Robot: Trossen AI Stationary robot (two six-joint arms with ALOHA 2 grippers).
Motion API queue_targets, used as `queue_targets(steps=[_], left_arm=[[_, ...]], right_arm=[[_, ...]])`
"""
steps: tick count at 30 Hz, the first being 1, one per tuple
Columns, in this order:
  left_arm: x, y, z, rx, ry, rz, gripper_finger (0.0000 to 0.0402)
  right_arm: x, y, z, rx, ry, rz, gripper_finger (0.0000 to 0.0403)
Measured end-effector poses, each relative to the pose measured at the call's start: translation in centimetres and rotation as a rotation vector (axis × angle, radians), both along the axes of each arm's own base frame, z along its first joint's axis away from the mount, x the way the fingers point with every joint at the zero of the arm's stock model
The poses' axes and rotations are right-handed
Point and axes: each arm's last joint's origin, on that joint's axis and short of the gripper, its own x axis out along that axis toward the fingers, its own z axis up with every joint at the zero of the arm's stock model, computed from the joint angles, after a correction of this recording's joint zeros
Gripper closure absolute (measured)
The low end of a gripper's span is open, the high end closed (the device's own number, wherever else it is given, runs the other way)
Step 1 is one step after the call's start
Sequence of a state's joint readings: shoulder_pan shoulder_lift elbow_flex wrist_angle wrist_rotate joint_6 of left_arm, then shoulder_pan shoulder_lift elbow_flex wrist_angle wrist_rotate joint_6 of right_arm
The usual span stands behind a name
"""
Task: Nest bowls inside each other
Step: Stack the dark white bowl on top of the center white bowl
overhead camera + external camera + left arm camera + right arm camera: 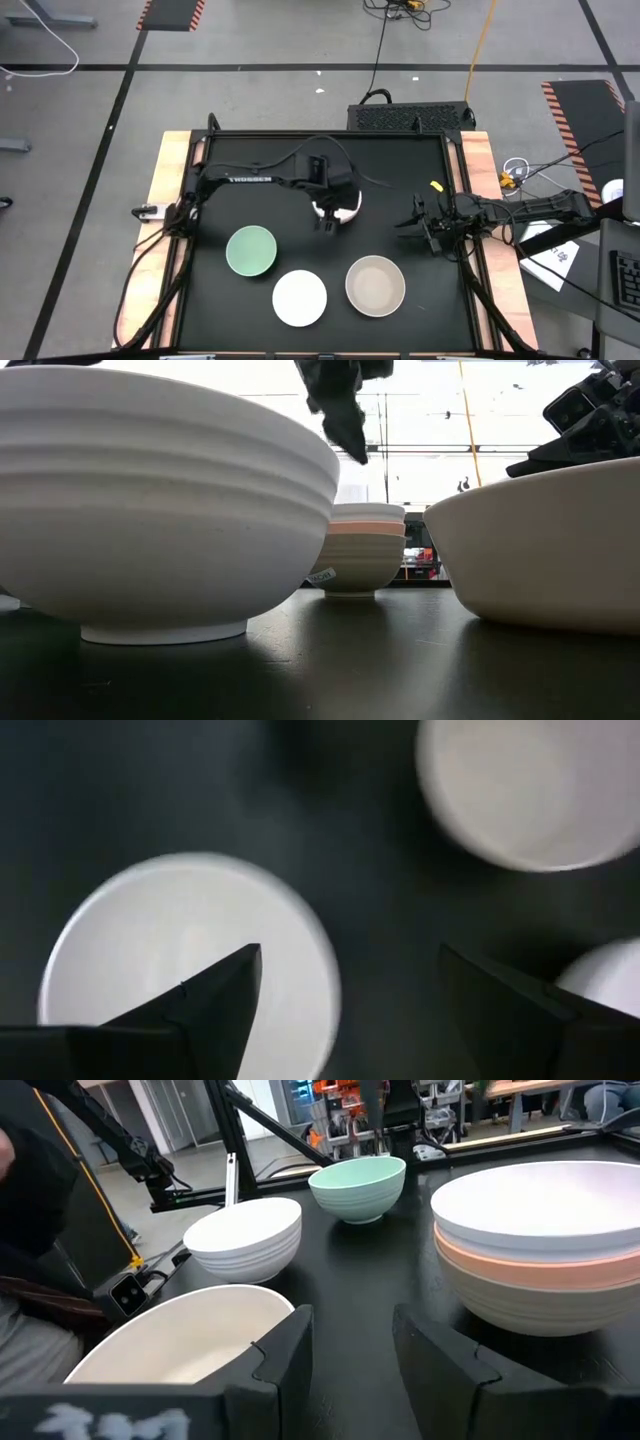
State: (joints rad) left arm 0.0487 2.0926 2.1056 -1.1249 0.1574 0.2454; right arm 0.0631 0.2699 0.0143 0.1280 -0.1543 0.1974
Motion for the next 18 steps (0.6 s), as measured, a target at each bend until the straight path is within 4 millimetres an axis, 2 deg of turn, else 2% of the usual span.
queue_targets(steps=[6,13,18], left_arm=[[-0.5,-1.3,3.1,-0.095,-0.091,-0.134,0.01],[-5.2,-1.8,8.9,-0.046,-0.203,-0.085,0.012],[-9.0,-2.6,11.2,0.015,-0.304,-0.032,0.0132]], right_arm=[[0.0,0.0,0.0,0.009,0.001,-0.002,0.0271],[0.0,0.0,0.1,0.019,-0.001,0.003,0.0271],[0.0,0.2,0.1,0.024,-0.01,0.016,0.0271]])
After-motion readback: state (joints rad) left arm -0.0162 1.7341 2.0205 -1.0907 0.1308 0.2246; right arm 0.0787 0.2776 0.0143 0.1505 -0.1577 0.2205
